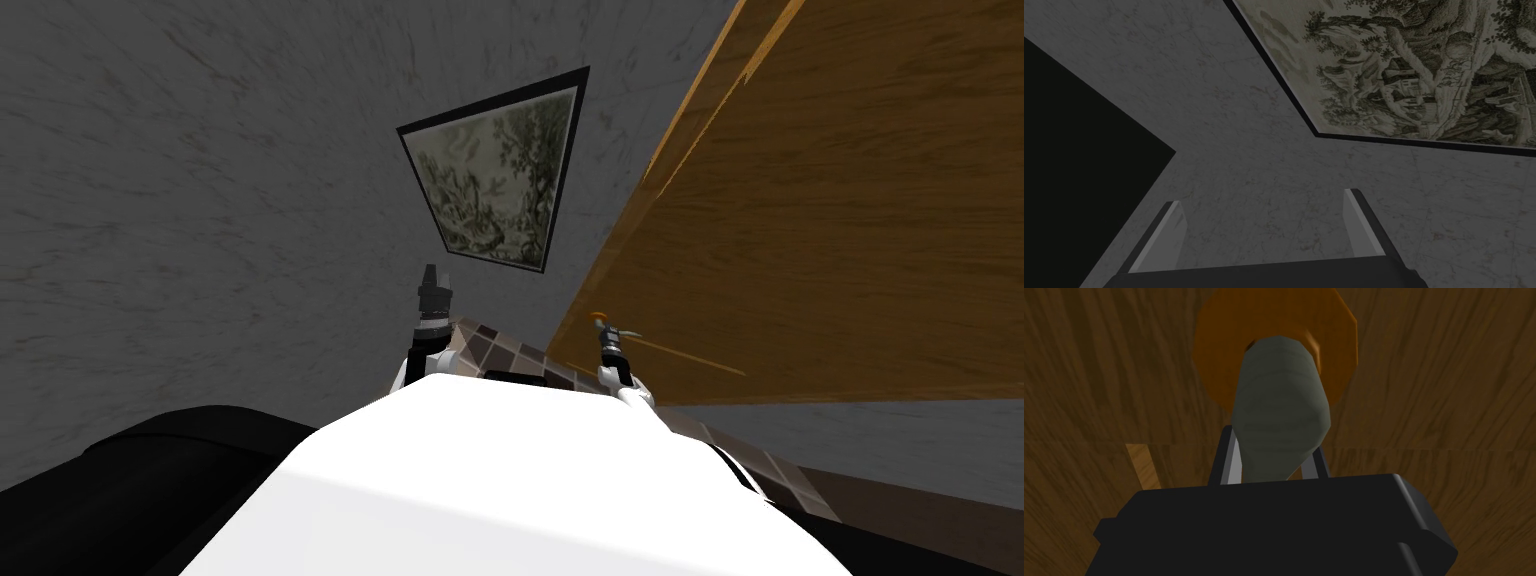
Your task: Pull the door open
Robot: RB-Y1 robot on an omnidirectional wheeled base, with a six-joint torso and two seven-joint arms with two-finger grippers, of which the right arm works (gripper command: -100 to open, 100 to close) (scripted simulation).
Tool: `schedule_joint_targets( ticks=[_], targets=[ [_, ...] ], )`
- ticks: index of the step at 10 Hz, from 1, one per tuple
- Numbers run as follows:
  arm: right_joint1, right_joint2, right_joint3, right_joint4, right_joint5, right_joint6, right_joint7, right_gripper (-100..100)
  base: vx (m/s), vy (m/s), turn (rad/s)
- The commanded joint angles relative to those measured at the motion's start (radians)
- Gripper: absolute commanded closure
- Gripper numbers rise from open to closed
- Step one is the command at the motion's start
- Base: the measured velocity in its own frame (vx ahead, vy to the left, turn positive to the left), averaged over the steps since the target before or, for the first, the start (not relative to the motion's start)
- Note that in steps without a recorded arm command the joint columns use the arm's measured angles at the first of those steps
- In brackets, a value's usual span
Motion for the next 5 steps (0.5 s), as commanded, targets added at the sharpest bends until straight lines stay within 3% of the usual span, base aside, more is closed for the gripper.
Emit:
schedule_joint_targets(
  ticks=[1,5],
  targets=[
    [0.006,-0.002,0.013,-0.003,0.006,-0.004,-0.012,100,-0.162,-0.052,0.102],
    [0.021,-0.025,0.053,-0.011,0.023,-0.021,-0.055,100,-0.219,-0.054,0.112]
  ],
)
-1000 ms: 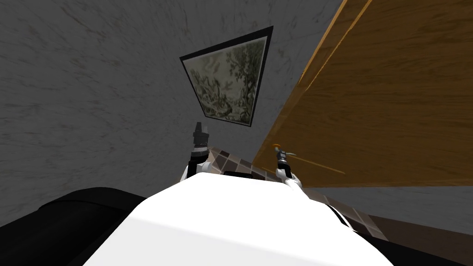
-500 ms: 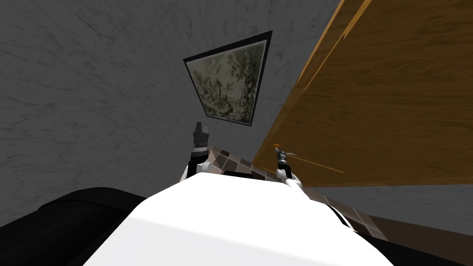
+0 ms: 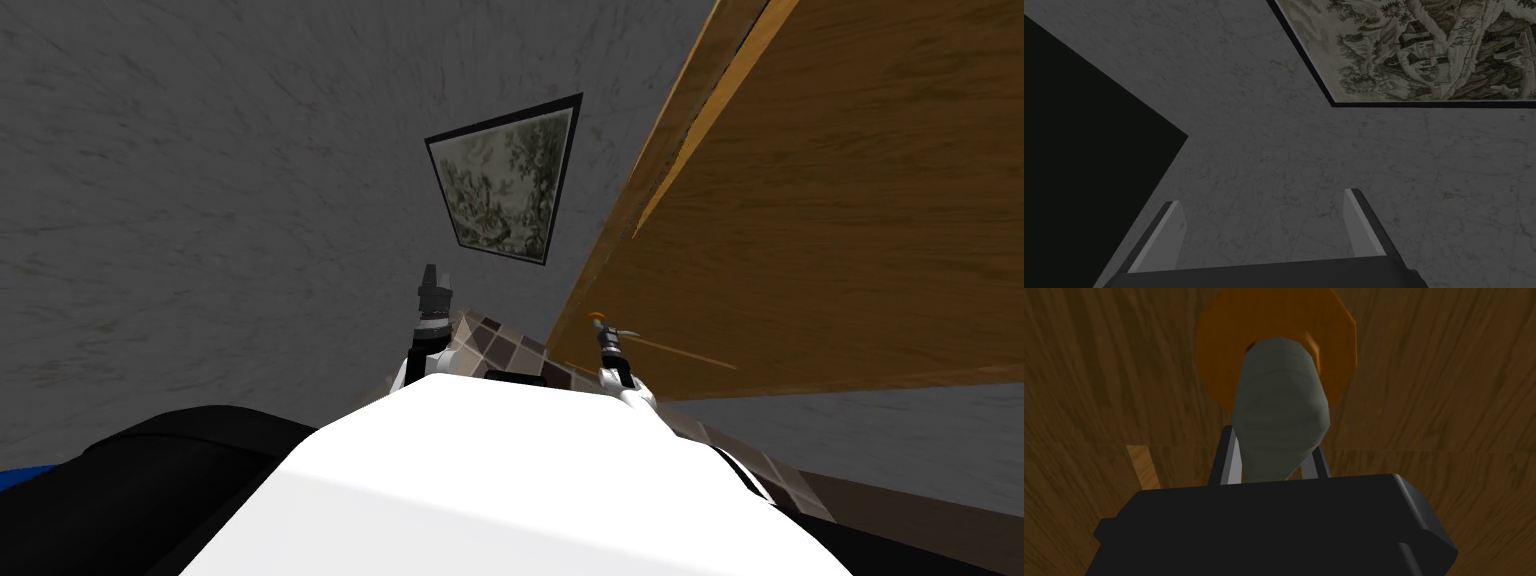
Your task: Pull the door open
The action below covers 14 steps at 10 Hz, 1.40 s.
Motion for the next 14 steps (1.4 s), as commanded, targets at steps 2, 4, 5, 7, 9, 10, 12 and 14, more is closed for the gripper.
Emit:
schedule_joint_targets(
  ticks=[2,4,5,7,9,10,12,14],
  targets=[
    [0.010,-0.019,0.031,0.000,0.014,-0.020,-0.035,100,-0.224,-0.054,0.121],
    [0.017,-0.029,0.049,-0.004,0.022,-0.028,-0.055,100,-0.221,-0.039,0.108],
    [0.015,-0.025,0.044,-0.001,0.019,-0.023,-0.049,100,-0.098,-0.016,0.024],
    [0.031,-0.041,0.073,-0.008,0.032,-0.043,-0.080,100,-0.184,-0.026,0.095],
    [0.043,-0.055,0.094,-0.015,0.042,-0.060,-0.103,100,-0.230,-0.066,0.097],
    [0.052,-0.067,0.111,-0.020,0.049,-0.073,-0.122,100,-0.230,-0.075,0.134],
    [0.063,-0.081,0.132,-0.027,0.058,-0.088,-0.144,100,-0.236,-0.081,0.097],
    [0.064,-0.082,0.137,-0.027,0.060,-0.088,-0.149,100,-0.163,-0.048,0.051]
  ],
)
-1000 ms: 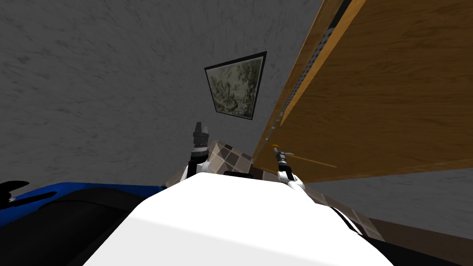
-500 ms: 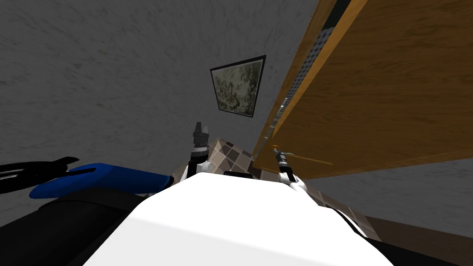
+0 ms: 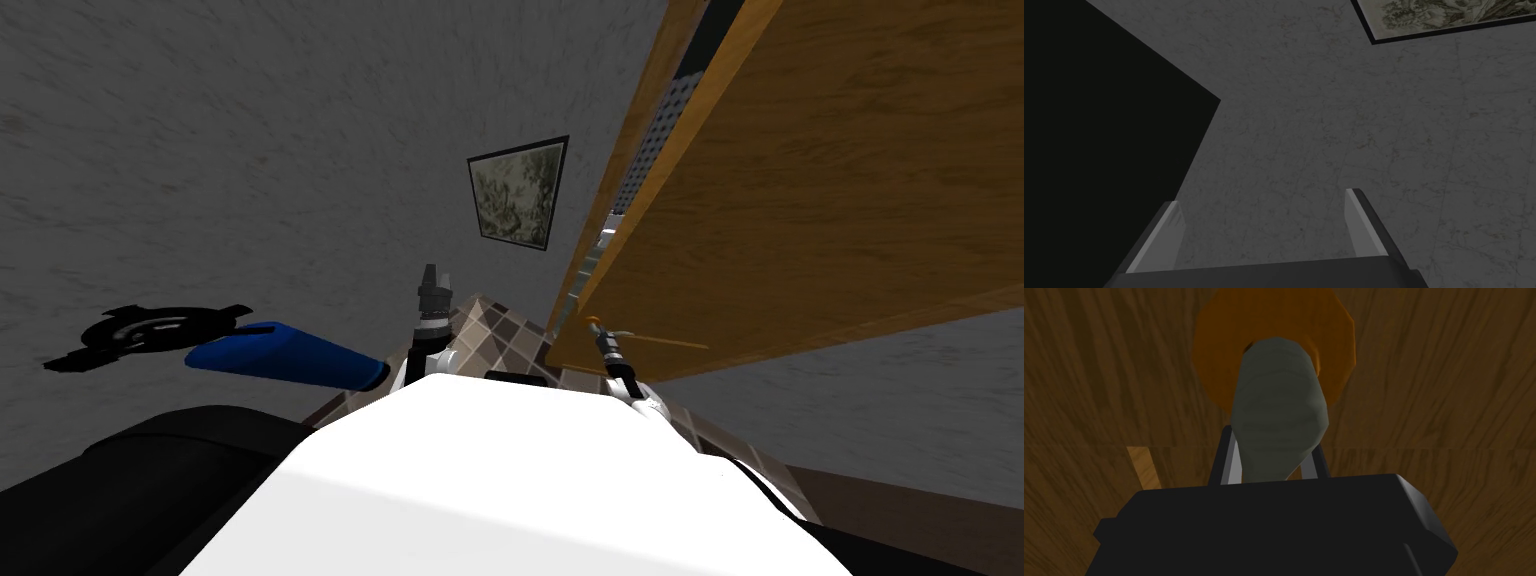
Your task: Pull the door open
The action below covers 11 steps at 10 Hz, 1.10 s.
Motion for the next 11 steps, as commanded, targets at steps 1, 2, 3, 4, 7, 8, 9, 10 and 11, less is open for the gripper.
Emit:
schedule_joint_targets(
  ticks=[1,2,3,4,7,8,9,10,11],
  targets=[
    [0.015,-0.016,0.014,-0.004,0.005,-0.024,-0.018,100,-0.163,-0.063,0.124],
    [0.023,-0.025,0.022,-0.006,0.008,-0.037,-0.028,100,-0.247,-0.090,0.176],
    [0.032,-0.034,0.031,-0.008,0.011,-0.051,-0.039,100,-0.228,-0.076,0.132],
    [0.042,-0.044,0.040,-0.010,0.014,-0.066,-0.050,100,-0.229,-0.060,0.098],
    [0.068,-0.072,0.066,-0.016,0.023,-0.107,-0.082,100,-0.199,-0.075,0.102],
    [0.077,-0.082,0.074,-0.018,0.026,-0.121,-0.093,100,-0.202,-0.055,0.105],
    [0.073,-0.074,0.070,-0.019,0.025,-0.107,-0.085,100,-0.090,-0.021,0.020],
    [0.088,-0.086,0.080,-0.013,0.026,-0.135,-0.098,100,-0.161,-0.075,0.160],
    [0.095,-0.093,0.084,-0.010,0.026,-0.151,-0.104,100,-0.227,-0.092,0.233]
  ],
)
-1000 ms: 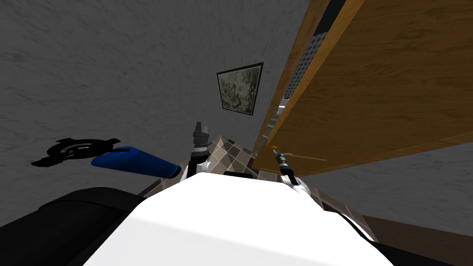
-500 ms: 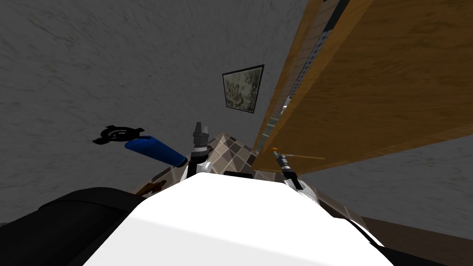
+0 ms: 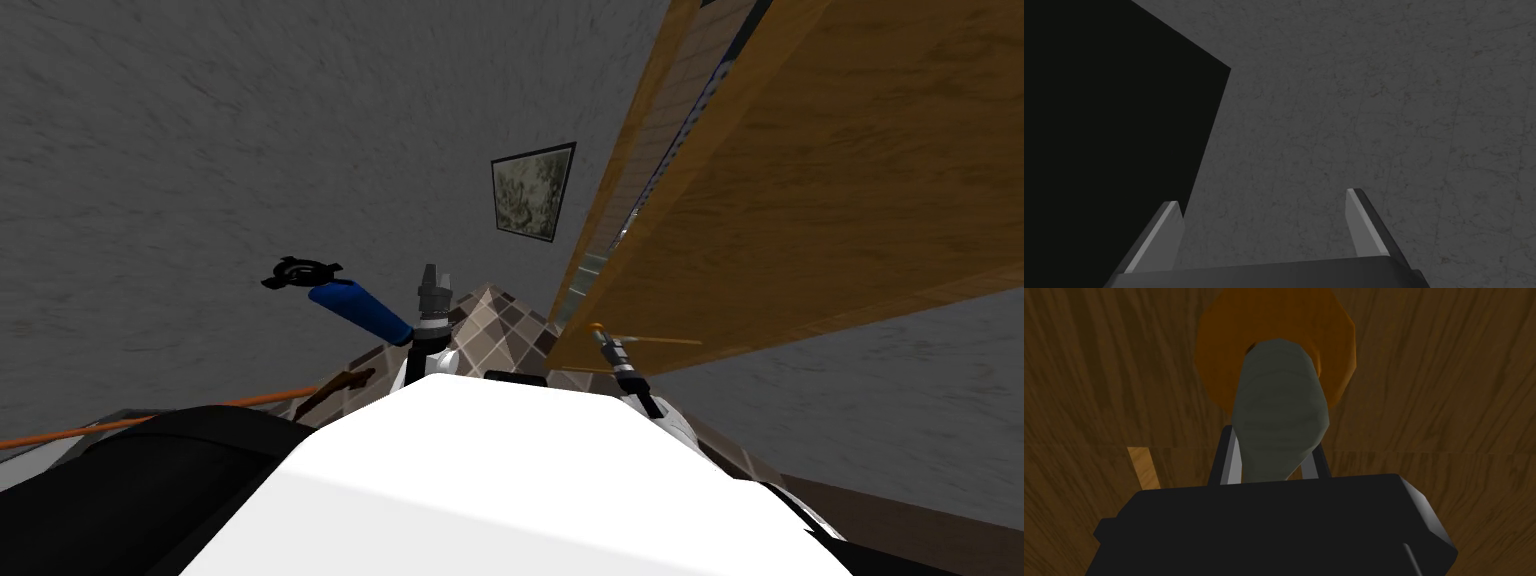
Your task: Pull the door open
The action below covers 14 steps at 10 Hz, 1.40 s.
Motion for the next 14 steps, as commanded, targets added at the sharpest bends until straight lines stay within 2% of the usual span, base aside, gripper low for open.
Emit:
schedule_joint_targets(
  ticks=[1,7,8,14],
  targets=[
    [0.023,-0.013,0.010,-0.009,0.002,-0.025,-0.010,100,-0.209,-0.066,0.185],
    [0.069,-0.056,0.037,0.010,0.003,-0.120,-0.047,100,-0.199,-0.094,0.138],
    [0.063,-0.048,0.038,0.011,0.005,-0.111,-0.044,100,-0.083,-0.039,0.030],
    [0.077,-0.064,0.048,0.034,0.004,-0.159,-0.056,100,-0.176,-0.076,0.164]
  ],
)
